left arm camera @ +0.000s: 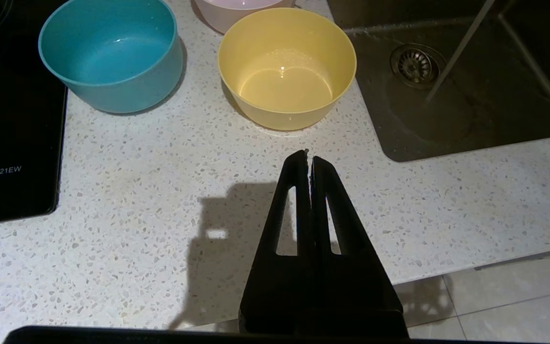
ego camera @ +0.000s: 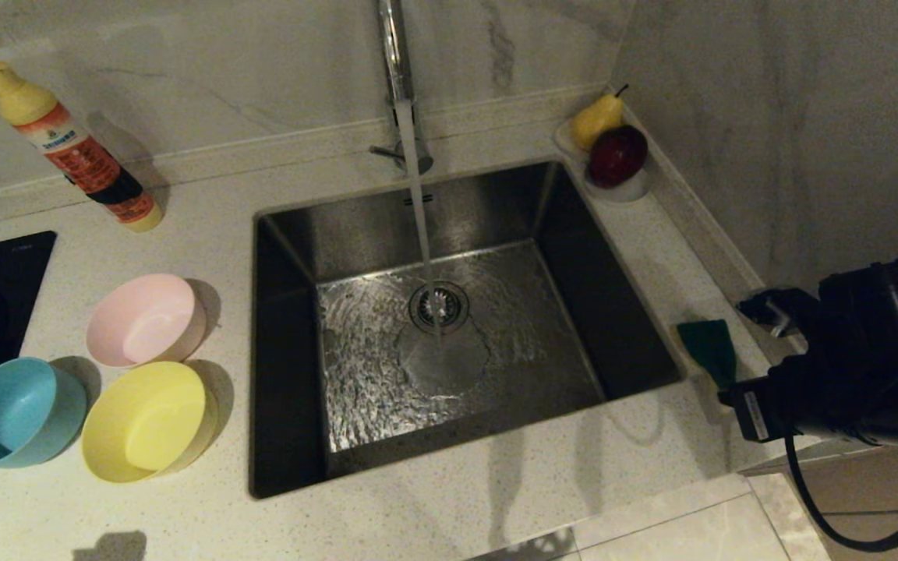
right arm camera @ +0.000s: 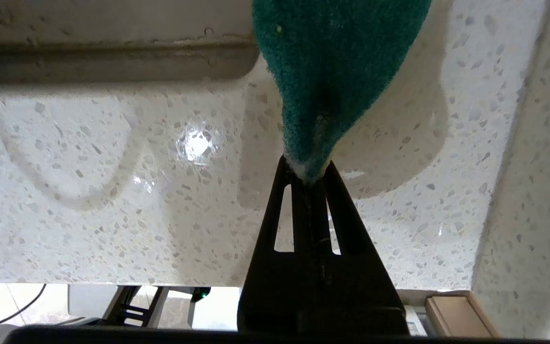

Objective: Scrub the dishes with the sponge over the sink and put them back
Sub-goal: Pick up a bowl and the sponge

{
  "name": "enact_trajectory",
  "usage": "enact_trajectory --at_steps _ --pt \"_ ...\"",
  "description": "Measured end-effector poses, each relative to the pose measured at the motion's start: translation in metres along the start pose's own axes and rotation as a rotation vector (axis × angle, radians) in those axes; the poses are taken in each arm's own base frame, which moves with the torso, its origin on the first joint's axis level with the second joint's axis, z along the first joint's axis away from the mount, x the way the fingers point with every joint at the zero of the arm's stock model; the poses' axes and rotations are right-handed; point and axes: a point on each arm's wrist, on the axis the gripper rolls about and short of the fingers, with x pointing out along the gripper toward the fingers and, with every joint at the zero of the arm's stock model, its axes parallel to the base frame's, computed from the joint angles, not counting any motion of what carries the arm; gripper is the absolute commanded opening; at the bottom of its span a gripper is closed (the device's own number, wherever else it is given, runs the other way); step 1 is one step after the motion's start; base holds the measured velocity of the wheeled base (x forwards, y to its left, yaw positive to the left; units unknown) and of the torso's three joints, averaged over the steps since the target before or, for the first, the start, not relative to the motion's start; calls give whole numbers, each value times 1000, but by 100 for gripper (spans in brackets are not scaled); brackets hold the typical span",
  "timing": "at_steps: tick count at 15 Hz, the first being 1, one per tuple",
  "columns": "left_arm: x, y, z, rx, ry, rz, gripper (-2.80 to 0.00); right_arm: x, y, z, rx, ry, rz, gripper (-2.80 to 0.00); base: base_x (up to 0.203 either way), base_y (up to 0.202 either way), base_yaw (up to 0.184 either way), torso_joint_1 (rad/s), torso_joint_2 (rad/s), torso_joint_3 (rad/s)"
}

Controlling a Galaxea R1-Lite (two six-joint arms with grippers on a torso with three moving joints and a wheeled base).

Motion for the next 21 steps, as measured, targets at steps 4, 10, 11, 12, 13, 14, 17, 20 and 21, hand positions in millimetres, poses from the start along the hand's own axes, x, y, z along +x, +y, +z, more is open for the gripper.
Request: enact_trajectory --at_steps 4,10,11,12,13,14,17,20,21 --pt "0 0 0 0 0 0 -280 -16 0 7 0 -52 12 -280 0 0 0 0 0 0" --pt "0 0 0 0 0 0 -280 -57 -1 12 -12 -134 93 -280 0 0 0 0 0 0" --pt "0 0 0 0 0 0 -280 -65 0 12 -13 -157 133 -280 0 0 0 0 0 0" --pt "0 0 0 0 0 0 -280 -74 0 12 -17 -181 170 -280 0 0 0 0 0 0" --pt "0 0 0 0 0 -1 -280 -83 1 10 -24 -193 209 -280 0 0 0 0 0 0" --pt "0 0 0 0 0 0 -280 -92 5 6 -38 -188 253 -280 0 0 0 0 0 0" --pt "0 0 0 0 0 0 -280 -112 11 -5 -70 -165 364 -280 0 0 0 0 0 0" --pt "0 0 0 0 0 0 -280 -122 18 -5 -100 -203 409 -280 0 0 0 0 0 0" --pt "0 0 0 0 0 0 -280 -124 20 -4 -110 -211 423 -280 0 0 0 0 0 0"
